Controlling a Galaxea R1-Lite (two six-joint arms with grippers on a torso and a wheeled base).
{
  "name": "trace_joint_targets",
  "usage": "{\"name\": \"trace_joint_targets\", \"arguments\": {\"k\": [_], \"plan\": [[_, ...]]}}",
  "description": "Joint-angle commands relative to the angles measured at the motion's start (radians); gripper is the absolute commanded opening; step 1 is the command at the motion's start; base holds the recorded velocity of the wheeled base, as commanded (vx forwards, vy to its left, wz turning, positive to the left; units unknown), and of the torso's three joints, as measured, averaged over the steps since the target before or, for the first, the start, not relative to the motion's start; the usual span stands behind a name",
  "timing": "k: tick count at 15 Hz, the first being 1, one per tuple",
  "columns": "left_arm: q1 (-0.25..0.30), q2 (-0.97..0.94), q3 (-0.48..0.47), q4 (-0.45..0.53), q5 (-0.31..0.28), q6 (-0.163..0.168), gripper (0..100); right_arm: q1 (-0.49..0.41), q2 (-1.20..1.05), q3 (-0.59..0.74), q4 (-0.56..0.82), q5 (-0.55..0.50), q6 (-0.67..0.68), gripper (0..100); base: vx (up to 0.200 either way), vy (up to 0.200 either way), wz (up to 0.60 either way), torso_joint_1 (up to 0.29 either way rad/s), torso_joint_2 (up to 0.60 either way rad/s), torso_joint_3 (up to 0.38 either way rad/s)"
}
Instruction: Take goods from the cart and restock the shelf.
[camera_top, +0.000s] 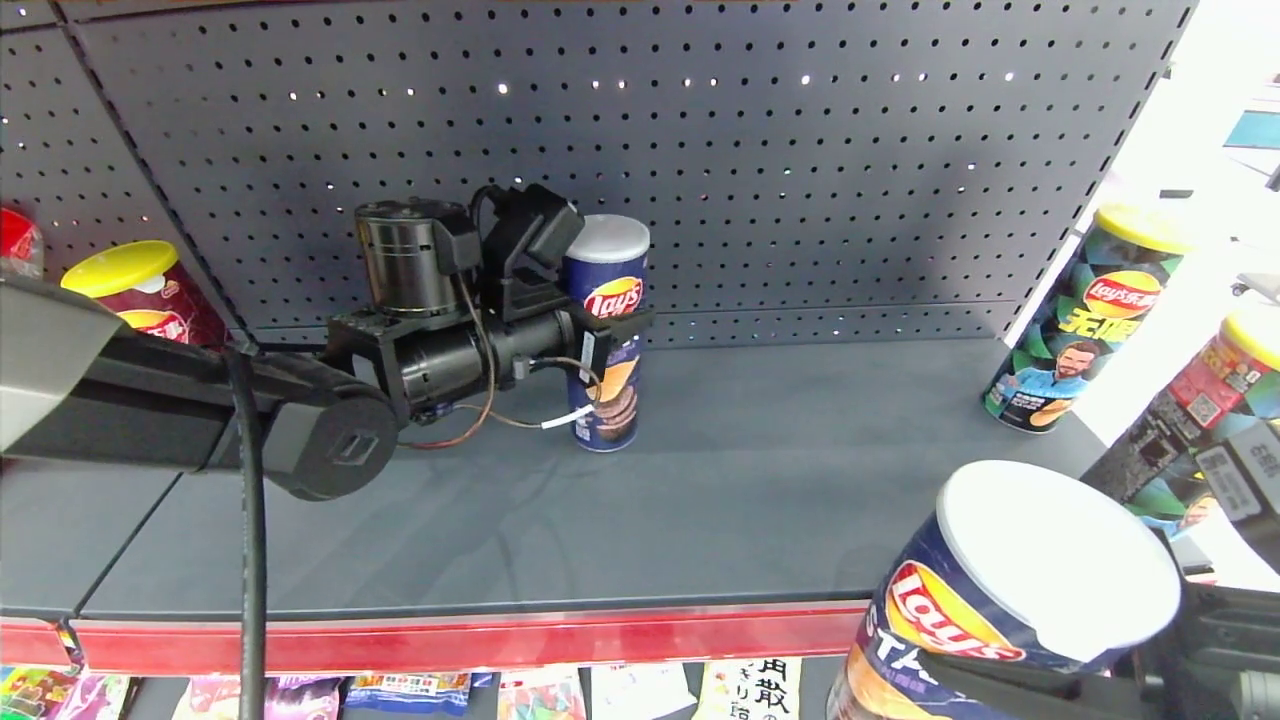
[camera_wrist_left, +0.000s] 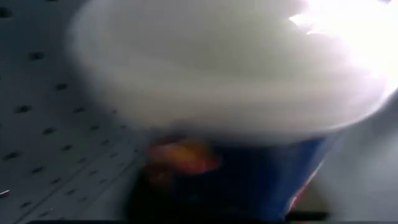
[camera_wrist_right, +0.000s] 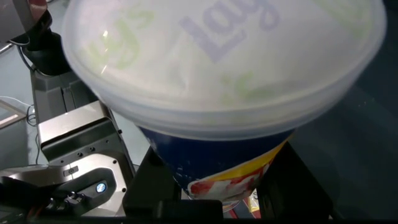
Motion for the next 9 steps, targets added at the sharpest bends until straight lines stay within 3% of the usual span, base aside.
{"name": "trace_joint_targets", "arguments": {"k": [1,4,6,7,8,9], "plan": [[-0.005,0.0,0.005,-0.002,-0.026,-0.019,0,-0.004,0.002,0.0,0.0,0.0,-0.001,0,0.0,0.0,0.0,0.0,0.0,0.0],[0.001,-0.031,0.008,-0.003,-0.118,-0.075,0,-0.006,0.003,-0.002,0.0,0.0,-0.001,0,0.0,0.0,0.0,0.0,0.0,0.0],[0.024,-0.054,0.013,-0.008,-0.237,-0.075,0,-0.006,0.005,-0.002,0.0,0.0,-0.001,0,0.0,0.0,0.0,0.0,0.0,0.0],[0.025,-0.06,0.014,-0.008,-0.266,-0.075,0,-0.006,0.005,-0.002,0.0,0.002,-0.001,0,0.0,0.0,0.0,0.0,0.0,0.0],[0.025,-0.089,0.033,-0.008,-0.38,-0.072,0,-0.006,0.005,-0.002,0.0,0.002,-0.001,0,0.0,0.0,0.0,0.0,0.0,0.0],[0.025,-0.1,0.045,-0.008,-0.42,-0.065,0,-0.004,0.005,-0.003,0.0,0.002,-0.001,0,0.0,0.0,0.0,0.0,0.0,0.0]]}}
